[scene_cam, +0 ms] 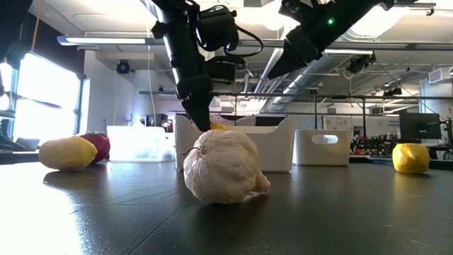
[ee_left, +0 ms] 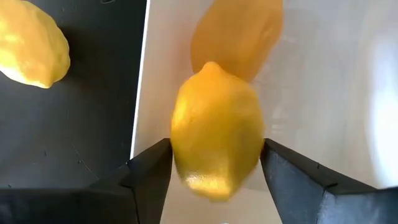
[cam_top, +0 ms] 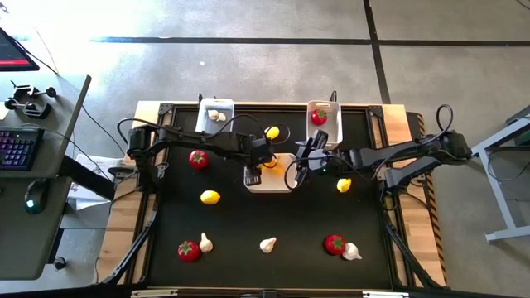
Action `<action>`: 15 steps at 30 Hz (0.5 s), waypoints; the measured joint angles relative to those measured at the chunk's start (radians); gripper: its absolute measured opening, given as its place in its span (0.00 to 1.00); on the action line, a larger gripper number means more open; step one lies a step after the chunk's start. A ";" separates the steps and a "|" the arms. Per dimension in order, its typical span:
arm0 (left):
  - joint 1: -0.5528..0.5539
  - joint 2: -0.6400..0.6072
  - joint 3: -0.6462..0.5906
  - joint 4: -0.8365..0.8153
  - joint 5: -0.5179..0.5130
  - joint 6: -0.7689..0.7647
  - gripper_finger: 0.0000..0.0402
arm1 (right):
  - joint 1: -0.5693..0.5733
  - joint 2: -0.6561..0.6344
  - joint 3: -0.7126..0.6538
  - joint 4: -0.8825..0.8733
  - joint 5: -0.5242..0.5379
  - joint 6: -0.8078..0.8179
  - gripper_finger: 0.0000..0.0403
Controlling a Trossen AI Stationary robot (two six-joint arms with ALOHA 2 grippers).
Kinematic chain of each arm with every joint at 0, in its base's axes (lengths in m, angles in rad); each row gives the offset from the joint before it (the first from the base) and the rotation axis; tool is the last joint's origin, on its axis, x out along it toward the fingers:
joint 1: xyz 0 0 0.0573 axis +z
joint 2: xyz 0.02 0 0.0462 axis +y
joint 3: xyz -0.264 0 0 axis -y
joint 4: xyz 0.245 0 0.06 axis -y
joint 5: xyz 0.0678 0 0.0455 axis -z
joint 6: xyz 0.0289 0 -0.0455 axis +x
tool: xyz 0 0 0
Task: Sort produce into baskets
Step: Put the yellow lemon into the white bin, then put the red tomato into the gray bin
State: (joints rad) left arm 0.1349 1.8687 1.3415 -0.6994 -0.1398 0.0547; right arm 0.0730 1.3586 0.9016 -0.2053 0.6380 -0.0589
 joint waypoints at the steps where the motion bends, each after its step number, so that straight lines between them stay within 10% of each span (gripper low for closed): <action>1: 0.000 0.000 0.000 0.000 0.000 -0.001 0.58 | 0.000 0.000 0.000 0.000 0.000 0.000 0.55; 15: -0.003 -0.053 -0.002 0.010 -0.054 0.088 0.55 | 0.000 0.000 0.000 -0.016 -0.018 0.026 0.55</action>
State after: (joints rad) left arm 0.1318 1.8156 1.3398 -0.6895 -0.1941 0.1429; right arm 0.0728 1.3590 0.9016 -0.2211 0.6201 -0.0330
